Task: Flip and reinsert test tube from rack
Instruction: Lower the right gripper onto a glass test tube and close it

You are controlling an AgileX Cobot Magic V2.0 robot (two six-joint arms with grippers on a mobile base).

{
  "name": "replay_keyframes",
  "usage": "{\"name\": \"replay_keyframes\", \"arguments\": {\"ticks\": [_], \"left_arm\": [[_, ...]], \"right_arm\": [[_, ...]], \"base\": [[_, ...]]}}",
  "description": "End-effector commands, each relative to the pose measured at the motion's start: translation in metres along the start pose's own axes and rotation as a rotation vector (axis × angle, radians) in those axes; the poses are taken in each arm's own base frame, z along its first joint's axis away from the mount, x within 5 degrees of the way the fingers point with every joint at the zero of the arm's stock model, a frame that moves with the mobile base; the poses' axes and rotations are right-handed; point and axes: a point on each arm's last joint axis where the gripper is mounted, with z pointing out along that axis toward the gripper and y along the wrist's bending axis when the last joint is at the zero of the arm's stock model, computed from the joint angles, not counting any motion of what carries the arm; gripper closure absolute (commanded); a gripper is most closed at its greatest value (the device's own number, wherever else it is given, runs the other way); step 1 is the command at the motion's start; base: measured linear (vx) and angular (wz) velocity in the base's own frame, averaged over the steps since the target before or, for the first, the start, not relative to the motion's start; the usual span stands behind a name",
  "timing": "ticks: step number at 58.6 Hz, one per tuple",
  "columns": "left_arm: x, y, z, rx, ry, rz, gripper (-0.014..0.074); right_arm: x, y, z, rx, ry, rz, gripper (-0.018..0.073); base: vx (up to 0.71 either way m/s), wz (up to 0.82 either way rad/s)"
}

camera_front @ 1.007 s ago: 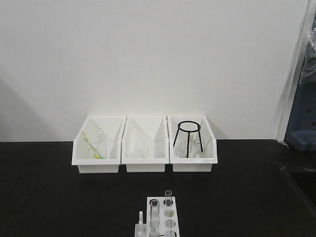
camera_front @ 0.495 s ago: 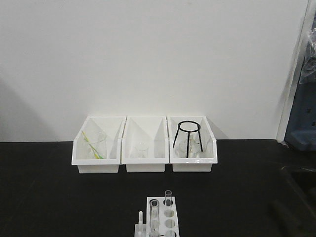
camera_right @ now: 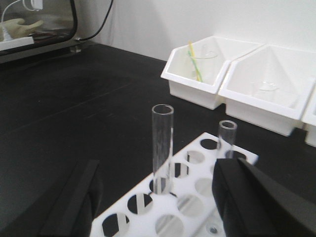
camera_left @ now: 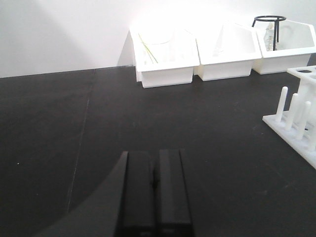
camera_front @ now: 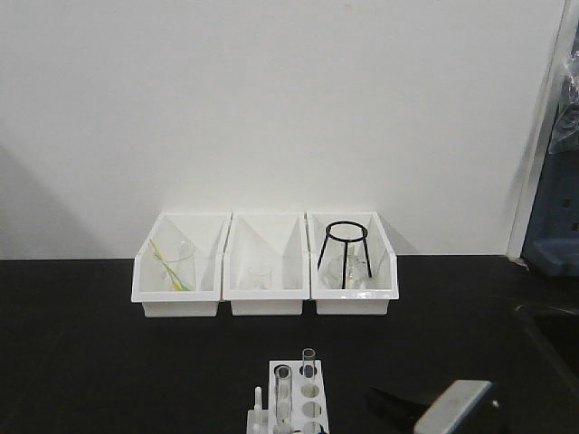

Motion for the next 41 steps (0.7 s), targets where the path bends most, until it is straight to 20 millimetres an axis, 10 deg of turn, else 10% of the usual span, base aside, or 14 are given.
{"name": "replay_keyframes", "arguments": {"ticks": [1,41], "left_arm": [[-0.009,-0.001,-0.001,0.013,-0.091,-0.013,0.0602],[-0.009,-0.001,-0.001,0.013,-0.091,-0.013,0.0602]], "right_arm": [[-0.019,0.0,0.015,-0.055,-0.125,-0.029,0.0047],[-0.005,-0.019,0.098,-0.104,-0.115,-0.036,0.0068]], "base": [[0.0,0.0],[0.0,0.0]]}}
